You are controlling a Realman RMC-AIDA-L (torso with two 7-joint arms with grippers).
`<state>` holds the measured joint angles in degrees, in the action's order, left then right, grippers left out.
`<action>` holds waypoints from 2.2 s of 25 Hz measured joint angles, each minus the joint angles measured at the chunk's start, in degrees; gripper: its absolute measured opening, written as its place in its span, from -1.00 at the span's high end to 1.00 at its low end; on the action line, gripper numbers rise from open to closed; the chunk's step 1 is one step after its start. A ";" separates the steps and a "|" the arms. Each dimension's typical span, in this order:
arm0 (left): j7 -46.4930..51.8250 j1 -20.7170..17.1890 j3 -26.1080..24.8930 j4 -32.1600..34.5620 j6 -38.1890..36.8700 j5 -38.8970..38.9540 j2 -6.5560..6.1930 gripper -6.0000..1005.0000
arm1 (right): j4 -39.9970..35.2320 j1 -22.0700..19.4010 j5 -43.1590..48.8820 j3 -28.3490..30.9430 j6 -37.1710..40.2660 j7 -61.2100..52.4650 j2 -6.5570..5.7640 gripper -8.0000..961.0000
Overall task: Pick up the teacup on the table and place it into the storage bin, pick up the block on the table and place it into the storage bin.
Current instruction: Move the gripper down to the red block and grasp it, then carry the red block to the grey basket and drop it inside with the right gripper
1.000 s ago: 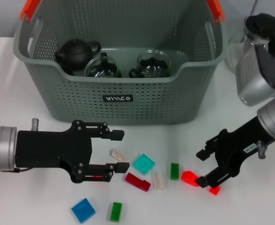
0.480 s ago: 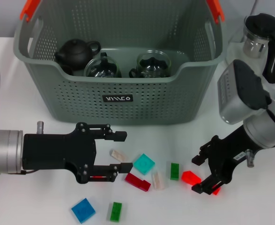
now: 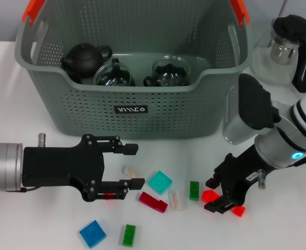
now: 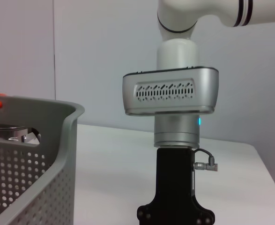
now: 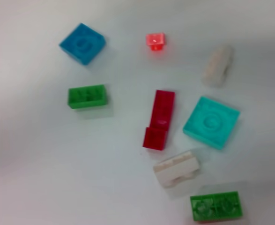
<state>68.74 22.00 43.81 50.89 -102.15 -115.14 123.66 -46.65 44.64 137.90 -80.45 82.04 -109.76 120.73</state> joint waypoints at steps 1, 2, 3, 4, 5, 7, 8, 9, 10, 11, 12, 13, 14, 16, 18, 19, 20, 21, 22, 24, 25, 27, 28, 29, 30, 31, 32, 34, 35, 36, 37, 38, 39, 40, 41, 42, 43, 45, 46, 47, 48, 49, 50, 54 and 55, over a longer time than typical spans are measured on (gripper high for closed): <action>0.00 0.00 -0.03 0.00 0.05 0.00 -0.06 -0.35 | -0.01 0.02 0.00 -0.69 -0.50 -0.70 0.00 -0.53; 0.00 -0.01 -0.03 0.00 0.22 -0.04 -0.08 -0.35 | -0.03 0.03 -0.03 -1.27 -0.92 -1.47 0.01 -0.48; 0.00 -0.02 -0.04 0.00 0.39 -0.09 -0.11 -0.35 | -0.08 0.05 -0.11 -1.70 -1.31 -2.17 0.01 -0.43; 0.00 -0.07 -0.07 -0.01 0.64 -0.16 -0.14 -0.35 | -0.12 0.06 -0.31 -1.90 -1.45 -2.59 0.03 -0.37; -0.01 -0.11 -0.08 0.00 0.81 -0.20 -0.16 -0.35 | -0.17 0.07 -0.57 -2.07 -1.56 -2.85 0.04 -0.30; -0.01 -0.29 -0.12 -0.01 1.18 -0.31 -0.21 -0.35 | -0.43 0.03 -1.54 -2.87 -1.59 -3.17 -0.02 -0.15; -0.01 -0.38 -0.12 0.00 1.25 -0.33 -0.23 -0.35 | -0.60 -0.04 -2.00 -3.38 -1.59 -3.24 -0.07 -0.07; -0.04 -0.48 -0.13 0.00 1.26 -0.34 -0.23 -0.35 | -0.69 -0.08 -2.25 -3.73 -1.54 -3.26 -0.13 0.01; -0.14 -0.55 -0.13 0.00 1.26 -0.34 -0.23 -0.35 | -0.78 -0.10 -2.40 -4.09 -1.41 -3.32 -0.15 0.08; -0.22 -0.62 -0.13 -0.01 1.25 -0.35 -0.24 -0.35 | -0.82 -0.09 -2.49 -4.38 -1.30 -3.42 -0.16 0.30; -0.32 -0.68 -0.15 0.00 1.24 -0.35 -0.24 -0.35 | -0.82 -0.03 -2.50 -4.54 -1.27 -3.50 -0.15 0.52; -0.43 -0.75 -0.17 0.00 1.20 -0.35 -0.25 -0.35 | -0.81 0.05 -2.51 -4.71 -1.26 -3.66 -0.13 0.52; -0.51 -0.82 -0.20 0.00 1.15 -0.35 -0.25 -0.35 | -0.81 0.07 -2.53 -4.82 -1.27 -3.83 -0.13 0.53; -0.54 -0.93 -0.23 0.00 1.08 -0.35 -0.26 -0.35 | -1.08 -0.01 -2.49 -4.91 -1.24 -4.19 -0.16 0.54; -0.54 -1.11 -0.47 0.05 0.91 -0.35 -0.26 -0.35 | -2.55 -0.55 -2.47 -4.71 -0.72 -4.31 -0.28 0.55; -0.54 -1.17 -0.65 0.10 0.76 -0.35 -0.26 -0.35 | -3.52 -0.88 -2.47 -4.54 -0.17 -4.34 -0.35 0.55; -0.54 -1.20 -0.82 0.14 0.63 -0.35 -0.26 -0.35 | -5.19 -1.35 -2.47 -4.04 1.05 -4.40 -0.41 0.55; -0.54 -1.25 -1.04 0.19 0.34 -0.35 -0.27 -0.35 | -6.95 -1.79 -2.47 -3.30 2.63 -4.47 -0.46 0.55; -0.54 -1.32 -1.23 0.22 0.07 -0.35 -0.29 -0.35 | -8.92 -2.07 -2.53 -2.43 4.07 -4.53 -0.50 0.55; -0.54 -1.53 -1.57 0.35 -0.30 -0.40 -0.43 -0.35 | -12.95 -2.42 -3.24 0.03 8.30 -4.57 -0.55 0.55; -0.54 -1.69 -1.73 0.39 -0.38 -0.46 -0.55 -0.35 | -14.88 -2.41 -3.95 1.23 10.67 -4.58 -0.54 0.55; -0.54 -2.12 -1.82 0.40 -0.40 -0.54 -0.84 -0.35 | -18.17 -2.02 -5.85 3.59 15.13 -4.87 -0.53 0.55; -0.54 -2.51 -1.82 0.39 -0.33 -0.59 -0.96 -0.35 | -19.66 -1.71 -6.58 4.66 16.70 -5.19 -0.54 0.55; -0.58 -2.80 -1.82 0.41 -0.22 -0.59 -1.00 -0.35 | -21.03 -1.33 -7.49 5.61 18.43 -5.56 -0.53 0.55; -0.78 -3.26 -1.83 0.42 -0.06 -0.63 -1.01 -0.35 | -22.70 -0.72 -8.60 6.70 19.76 -6.16 -0.55 0.55; -1.29 -3.74 -2.03 0.43 0.08 -0.66 -1.00 -0.35 | -23.96 -0.14 -9.52 7.63 20.71 -6.66 -0.56 0.55; -1.69 -3.95 -2.24 0.43 0.08 -0.66 -0.98 -0.35 | -25.25 0.51 -10.39 8.66 21.46 -7.25 -0.58 0.55; -2.89 -4.48 -3.10 0.29 0.01 -0.68 -0.82 -0.35 | -27.58 1.92 -11.64 10.54 22.04 -8.49 -0.62 0.55; -3.02 -4.53 -3.21 0.23 -0.02 -0.68 -0.79 -0.35 | -28.78 2.81 -12.18 11.60 22.04 -9.09 -0.62 0.55; -3.15 -4.56 -3.42 0.17 -0.21 -0.71 -0.77 -0.35 | -29.69 3.76 -12.40 12.58 21.86 -9.75 -0.62 0.55; -3.17 -4.57 -3.52 0.16 -0.38 -0.84 -0.77 -0.35 | -30.44 4.75 -12.53 13.62 21.52 -10.31 -0.61 0.55; -3.18 -4.57 -3.66 0.15 -0.66 -1.01 -0.77 -0.35 | -30.92 5.64 -12.54 14.51 20.94 -10.83 -0.61 0.55; -3.24 -4.58 -3.79 0.15 -0.97 -1.22 -0.78 -0.35 | -31.21 6.65 -12.54 15.56 20.02 -11.32 -0.60 0.55; -3.29 -4.58 -3.86 0.14 -1.17 -1.41 -0.79 -0.35 | -31.44 7.57 -12.54 16.46 19.03 -11.70 -0.59 0.55; -3.32 -4.59 -3.91 0.13 -1.38 -1.60 -0.82 -0.35 | -31.45 8.43 -12.51 17.39 17.52 -11.92 -0.59 0.55; -3.33 -4.59 -3.93 0.13 -1.47 -1.72 -0.83 -0.35 | -31.32 8.89 -12.47 17.76 16.11 -11.99 -0.59 0.55; -3.33 -4.59 -3.95 0.10 -1.57 -1.84 -0.85 -0.35 | -31.01 9.48 -12.37 18.17 14.02 -12.08 -0.59 0.55; -3.34 -4.56 -3.96 -0.07 -1.33 -2.00 -0.86 -0.35 | -28.95 10.27 -12.04 17.84 9.39 -12.30 -0.59 0.55; -3.34 -4.48 -4.00 -0.19 -1.10 -2.05 -0.87 -0.35 | -27.91 10.52 -11.75 17.52 7.58 -12.42 -0.58 0.55; -3.34 -4.41 -4.17 -0.35 -0.91 -2.12 -0.89 -0.35 | -26.23 10.91 -11.20 17.07 4.99 -12.61 -0.58 0.55; -3.34 -4.36 -4.38 -0.45 -0.80 -2.14 -0.93 -0.35 | -24.59 11.26 -10.65 16.62 2.77 -12.77 -0.59 0.55; -3.35 -4.27 -4.56 -0.52 -0.75 -2.14 -0.99 -0.36 | -22.80 11.61 -10.20 16.05 0.77 -12.85 -0.58 0.55; -3.35 -4.24 -4.75 -0.54 -0.73 -2.15 -1.03 -0.36 | -21.16 11.97 -9.81 15.58 -0.92 -12.88 -0.59 0.55; -3.33 -4.21 -5.36 -0.46 -0.86 -2.57 -1.14 -0.36 | -14.51 13.48 -8.49 14.56 -6.17 -12.59 -0.59 0.55; -3.17 -4.15 -5.67 -0.35 -0.89 -2.94 -1.22 -0.37 | -12.84 13.87 -8.42 14.56 -7.08 -12.43 -0.67 0.55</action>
<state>65.57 17.85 38.13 50.53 -103.04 -118.08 122.44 -59.48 58.52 129.48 -65.89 74.97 -122.19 120.07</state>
